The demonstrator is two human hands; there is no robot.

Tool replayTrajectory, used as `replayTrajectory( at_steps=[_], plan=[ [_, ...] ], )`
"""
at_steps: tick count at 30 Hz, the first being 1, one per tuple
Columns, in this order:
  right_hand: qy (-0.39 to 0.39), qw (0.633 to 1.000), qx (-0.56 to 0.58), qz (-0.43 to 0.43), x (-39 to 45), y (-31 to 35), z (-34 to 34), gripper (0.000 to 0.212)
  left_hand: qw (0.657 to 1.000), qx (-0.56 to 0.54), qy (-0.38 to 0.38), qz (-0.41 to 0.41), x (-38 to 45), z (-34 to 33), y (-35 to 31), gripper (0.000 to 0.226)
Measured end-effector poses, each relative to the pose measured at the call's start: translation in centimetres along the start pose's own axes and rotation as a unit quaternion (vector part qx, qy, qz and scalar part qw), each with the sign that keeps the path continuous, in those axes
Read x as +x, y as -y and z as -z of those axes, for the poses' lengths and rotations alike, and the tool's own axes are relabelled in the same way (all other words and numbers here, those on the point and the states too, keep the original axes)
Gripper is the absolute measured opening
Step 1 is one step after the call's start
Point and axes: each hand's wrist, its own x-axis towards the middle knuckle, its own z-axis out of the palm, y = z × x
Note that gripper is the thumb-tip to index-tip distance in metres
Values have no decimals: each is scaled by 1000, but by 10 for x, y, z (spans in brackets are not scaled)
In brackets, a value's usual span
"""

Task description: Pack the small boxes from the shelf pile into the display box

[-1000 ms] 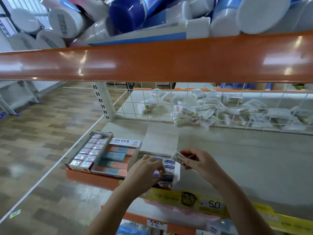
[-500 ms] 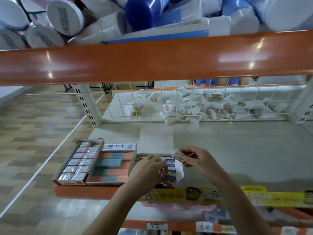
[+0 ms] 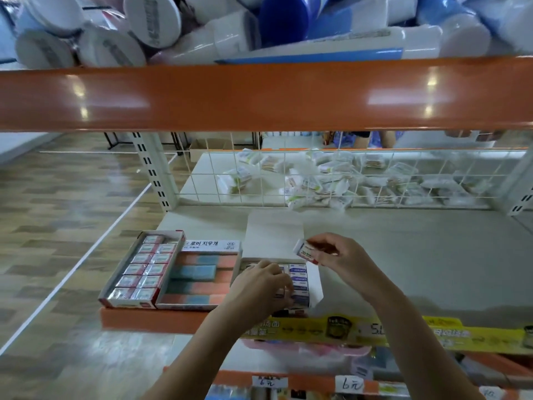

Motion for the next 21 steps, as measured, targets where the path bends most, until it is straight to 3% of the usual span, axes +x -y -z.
replayTrajectory(
  at_steps=[7,12,17,21],
  plan=[
    [80,994,-47,62,43,47,-46,16,995,-7,-102,6,-42,30,42,27],
    [157,981,-74,92,79,84,-104,20,982,31,-176,56,-90,57,92,18],
    [191,971,-112,86,118,108,-158,22,977,50,-149,141,-127,57,135,16],
    [189,963,-176,74,144,110,-193,18,982,28,-105,156,-141,43,154,20]
  ],
)
